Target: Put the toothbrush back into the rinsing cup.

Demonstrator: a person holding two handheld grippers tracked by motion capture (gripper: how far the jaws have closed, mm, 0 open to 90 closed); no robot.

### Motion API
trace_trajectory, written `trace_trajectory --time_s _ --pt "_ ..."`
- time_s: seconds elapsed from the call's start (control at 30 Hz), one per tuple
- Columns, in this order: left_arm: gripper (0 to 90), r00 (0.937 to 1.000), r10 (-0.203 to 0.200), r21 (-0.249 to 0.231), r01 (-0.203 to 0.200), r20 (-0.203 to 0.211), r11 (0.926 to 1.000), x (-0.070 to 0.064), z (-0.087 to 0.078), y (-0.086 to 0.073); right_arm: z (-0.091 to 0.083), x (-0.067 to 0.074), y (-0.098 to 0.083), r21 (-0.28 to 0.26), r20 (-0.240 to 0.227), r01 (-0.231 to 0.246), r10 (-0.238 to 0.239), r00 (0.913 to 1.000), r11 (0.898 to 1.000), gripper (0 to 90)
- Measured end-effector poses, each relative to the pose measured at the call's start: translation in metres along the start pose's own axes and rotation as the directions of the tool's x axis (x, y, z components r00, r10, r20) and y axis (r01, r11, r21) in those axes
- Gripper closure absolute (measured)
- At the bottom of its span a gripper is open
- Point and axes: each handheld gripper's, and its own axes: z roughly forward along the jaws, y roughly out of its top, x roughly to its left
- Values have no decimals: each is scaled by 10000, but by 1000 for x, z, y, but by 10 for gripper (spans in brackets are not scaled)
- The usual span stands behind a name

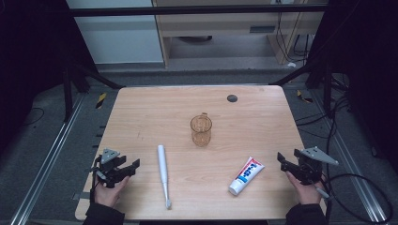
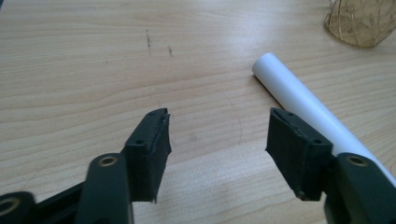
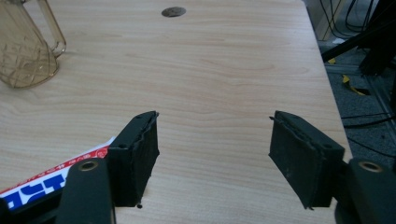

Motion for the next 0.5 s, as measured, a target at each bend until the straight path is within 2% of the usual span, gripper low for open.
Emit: trace_trajectory --time_s 0.2,0.3,0.33,0.47,0.5 --pt "510 9992 292 274 -299 272 9992 -6 -1 -2 0 9 -2 275 -231 395 -389 9990 9988 377" --pt "560 9983 452 362 -466 362 9983 -9 -2 -3 -1 12 -3 328 -307 391 -381 9988 9987 399" --pt "566 9970 581 487 -606 509 9970 -13 -2 -4 -1 14 -3 321 -319 525 -515 9982 9981 408" --pt "629 9950 615 672 -669 791 9955 -17 -1 -5 -2 17 -3 289 -330 572 -563 9979 9979 420" --pt "645 9929 752 844 -830 920 9930 -20 1 -5 -2 17 -3 277 -352 592 -582 9977 9979 425"
